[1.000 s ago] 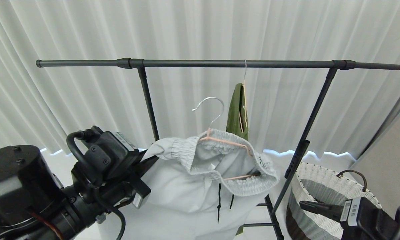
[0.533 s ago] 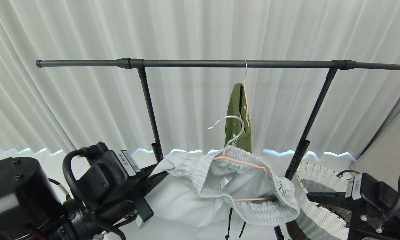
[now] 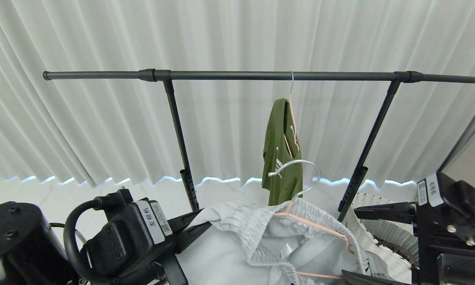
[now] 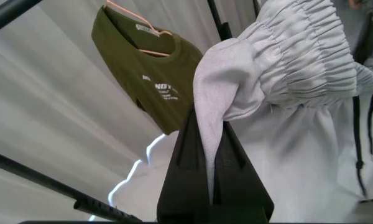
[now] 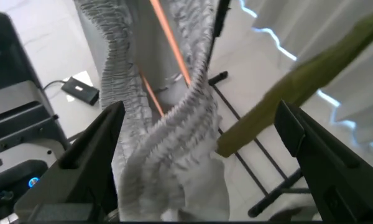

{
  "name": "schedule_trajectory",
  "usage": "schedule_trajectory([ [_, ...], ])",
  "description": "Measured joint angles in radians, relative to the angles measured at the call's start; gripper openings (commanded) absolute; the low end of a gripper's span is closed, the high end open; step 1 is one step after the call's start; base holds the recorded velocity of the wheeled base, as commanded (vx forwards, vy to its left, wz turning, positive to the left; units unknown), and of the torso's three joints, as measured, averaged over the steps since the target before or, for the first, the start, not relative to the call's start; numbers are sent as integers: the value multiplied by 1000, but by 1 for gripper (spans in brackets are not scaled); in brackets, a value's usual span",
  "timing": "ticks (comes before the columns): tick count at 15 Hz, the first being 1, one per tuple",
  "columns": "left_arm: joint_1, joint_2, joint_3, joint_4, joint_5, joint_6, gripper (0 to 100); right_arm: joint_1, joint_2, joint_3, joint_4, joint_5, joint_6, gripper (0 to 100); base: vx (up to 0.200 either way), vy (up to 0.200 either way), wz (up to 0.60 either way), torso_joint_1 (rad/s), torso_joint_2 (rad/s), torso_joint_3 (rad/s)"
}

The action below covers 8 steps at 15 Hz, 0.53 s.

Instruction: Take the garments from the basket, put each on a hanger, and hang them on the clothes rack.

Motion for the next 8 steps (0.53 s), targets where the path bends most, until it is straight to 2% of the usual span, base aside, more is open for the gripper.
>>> schedule_trajectory([
  [2,-1,-7,-1,0,1,0,0,-1,50,-14,-29,28,-19,100,0,0,0,0,0,0],
  [6,19,-14,-10,0,7,0,0,-3,175,-32,-197,37,-20,100,0,0,0,0,0,0],
  [8,47,-14,-20,0,7,-1,0,-4,223,-51,-208,37,-20,100,0,0,0,0,0,0],
])
